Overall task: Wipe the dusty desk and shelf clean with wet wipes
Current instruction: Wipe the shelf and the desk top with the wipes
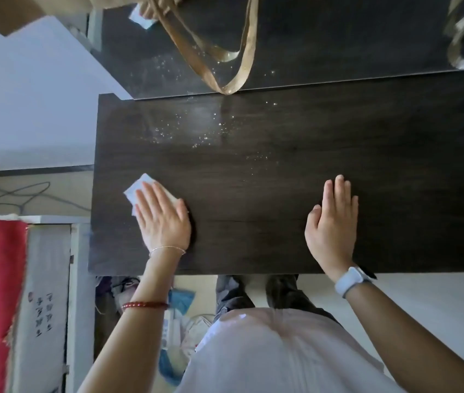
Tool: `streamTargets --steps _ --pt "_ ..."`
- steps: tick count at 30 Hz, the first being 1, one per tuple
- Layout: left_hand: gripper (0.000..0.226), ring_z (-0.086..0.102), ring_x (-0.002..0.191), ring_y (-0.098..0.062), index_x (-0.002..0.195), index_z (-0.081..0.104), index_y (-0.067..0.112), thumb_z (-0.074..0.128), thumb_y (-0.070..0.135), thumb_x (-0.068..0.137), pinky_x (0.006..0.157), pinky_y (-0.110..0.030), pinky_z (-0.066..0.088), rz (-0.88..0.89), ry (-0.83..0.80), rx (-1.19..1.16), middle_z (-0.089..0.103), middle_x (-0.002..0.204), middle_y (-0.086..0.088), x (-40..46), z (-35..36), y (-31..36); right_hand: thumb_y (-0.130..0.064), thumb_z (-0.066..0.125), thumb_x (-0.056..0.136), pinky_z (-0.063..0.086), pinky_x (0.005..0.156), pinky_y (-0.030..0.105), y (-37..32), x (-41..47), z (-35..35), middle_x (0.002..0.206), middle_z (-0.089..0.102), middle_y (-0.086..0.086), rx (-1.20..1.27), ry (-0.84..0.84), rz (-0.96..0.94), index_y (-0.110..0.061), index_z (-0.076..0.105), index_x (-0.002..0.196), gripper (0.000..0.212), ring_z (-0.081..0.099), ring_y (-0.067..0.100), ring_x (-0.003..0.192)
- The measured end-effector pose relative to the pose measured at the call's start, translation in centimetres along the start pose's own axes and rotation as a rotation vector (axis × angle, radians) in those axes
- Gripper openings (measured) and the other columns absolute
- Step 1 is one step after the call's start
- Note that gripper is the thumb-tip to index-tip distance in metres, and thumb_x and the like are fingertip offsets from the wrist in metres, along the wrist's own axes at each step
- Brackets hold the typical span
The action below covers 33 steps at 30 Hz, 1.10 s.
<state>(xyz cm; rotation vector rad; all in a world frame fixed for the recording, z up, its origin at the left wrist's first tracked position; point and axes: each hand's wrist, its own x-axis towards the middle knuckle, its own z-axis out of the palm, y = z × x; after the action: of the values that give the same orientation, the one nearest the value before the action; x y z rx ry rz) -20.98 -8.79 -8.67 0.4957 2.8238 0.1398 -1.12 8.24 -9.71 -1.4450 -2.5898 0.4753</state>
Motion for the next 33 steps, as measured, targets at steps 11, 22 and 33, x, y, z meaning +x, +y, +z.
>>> streamTargets --steps 11,22,33 --pt "0.059 0.029 0.136 -0.028 0.139 0.028 0.008 0.023 0.040 0.090 0.111 -0.043 0.022 0.774 -0.081 0.212 0.034 0.146 -0.013 -3.8 3.9 15.3 -0.014 0.031 0.086 0.015 0.112 0.049 5.8 1.9 -2.3 0.146 0.035 0.014 -0.066 -0.024 -0.039 -0.009 0.039 0.135 0.050 0.024 0.028 0.138" --pt "0.066 0.018 0.137 -0.039 0.141 0.015 -0.002 0.016 0.038 0.087 0.111 -0.050 0.018 0.146 0.011 0.018 0.019 0.149 -0.025 2.1 1.6 11.5 -0.020 0.022 0.087 0.014 0.112 0.043 3.9 2.2 -1.1 0.147 0.032 0.017 -0.049 -0.051 -0.072 -0.004 0.035 0.137 0.054 0.023 0.026 0.138" --pt "0.059 0.038 0.131 -0.033 0.136 0.034 0.005 0.023 0.038 0.088 0.105 -0.049 0.031 0.550 -0.057 0.166 0.040 0.141 -0.018 3.3 1.8 10.1 0.000 0.040 0.086 0.015 0.112 0.043 1.8 2.3 -0.8 0.145 0.034 0.020 0.078 0.056 0.074 0.000 0.041 0.132 0.046 0.023 0.030 0.138"
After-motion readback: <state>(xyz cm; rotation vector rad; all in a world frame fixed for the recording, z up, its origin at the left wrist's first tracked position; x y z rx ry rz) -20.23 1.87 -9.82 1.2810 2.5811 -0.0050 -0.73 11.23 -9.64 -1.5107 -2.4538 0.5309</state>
